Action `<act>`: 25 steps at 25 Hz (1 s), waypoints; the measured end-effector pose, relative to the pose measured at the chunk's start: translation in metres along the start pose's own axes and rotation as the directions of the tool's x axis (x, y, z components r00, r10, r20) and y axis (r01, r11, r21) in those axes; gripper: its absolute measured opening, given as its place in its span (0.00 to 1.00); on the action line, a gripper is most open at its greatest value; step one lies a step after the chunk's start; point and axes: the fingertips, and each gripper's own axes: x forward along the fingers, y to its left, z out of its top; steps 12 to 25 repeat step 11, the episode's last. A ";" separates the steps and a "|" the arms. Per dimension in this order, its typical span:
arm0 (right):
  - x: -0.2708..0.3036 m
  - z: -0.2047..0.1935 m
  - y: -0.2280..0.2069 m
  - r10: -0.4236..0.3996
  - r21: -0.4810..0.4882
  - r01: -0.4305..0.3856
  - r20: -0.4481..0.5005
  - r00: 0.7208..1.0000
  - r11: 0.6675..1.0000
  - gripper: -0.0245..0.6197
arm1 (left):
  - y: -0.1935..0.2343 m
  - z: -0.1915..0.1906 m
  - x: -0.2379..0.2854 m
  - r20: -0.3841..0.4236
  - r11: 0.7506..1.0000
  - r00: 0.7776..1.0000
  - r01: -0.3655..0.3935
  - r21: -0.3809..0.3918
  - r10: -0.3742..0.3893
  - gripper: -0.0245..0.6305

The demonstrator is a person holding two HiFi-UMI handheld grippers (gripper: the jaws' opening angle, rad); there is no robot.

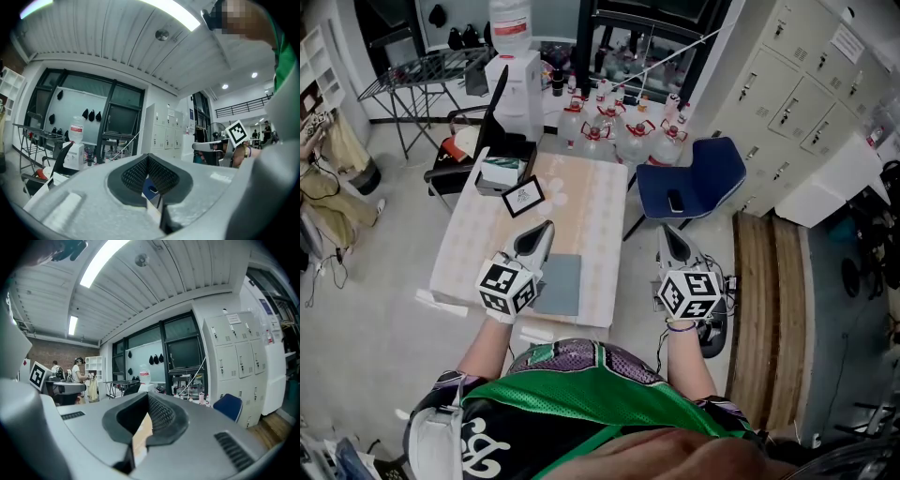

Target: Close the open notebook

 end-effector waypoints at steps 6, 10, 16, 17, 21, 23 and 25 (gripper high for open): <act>-0.004 0.001 -0.001 -0.002 0.007 0.002 0.006 1.000 1.000 0.04 | -0.004 0.000 -0.002 -0.004 1.000 1.000 0.003 0.004 -0.003 0.06; -0.004 0.003 -0.001 0.002 0.015 -0.002 0.012 1.000 1.000 0.04 | -0.001 -0.001 -0.001 -0.010 1.000 1.000 0.002 0.003 -0.002 0.06; -0.004 0.003 -0.001 0.003 0.015 -0.003 0.013 1.000 1.000 0.04 | -0.001 -0.002 -0.001 -0.011 1.000 1.000 0.002 0.002 -0.002 0.06; -0.004 0.003 -0.001 0.003 0.015 -0.003 0.013 1.000 1.000 0.04 | -0.001 -0.002 -0.001 -0.011 1.000 1.000 0.002 0.002 -0.002 0.06; -0.004 0.003 -0.001 0.003 0.015 -0.003 0.013 1.000 1.000 0.04 | -0.001 -0.002 -0.001 -0.011 1.000 1.000 0.002 0.002 -0.002 0.06; -0.004 0.003 -0.001 0.003 0.015 -0.003 0.013 1.000 1.000 0.04 | -0.001 -0.002 -0.001 -0.011 1.000 1.000 0.002 0.002 -0.002 0.06; -0.004 0.003 -0.001 0.003 0.015 -0.003 0.013 1.000 1.000 0.04 | -0.001 -0.002 -0.001 -0.011 1.000 1.000 0.002 0.002 -0.002 0.06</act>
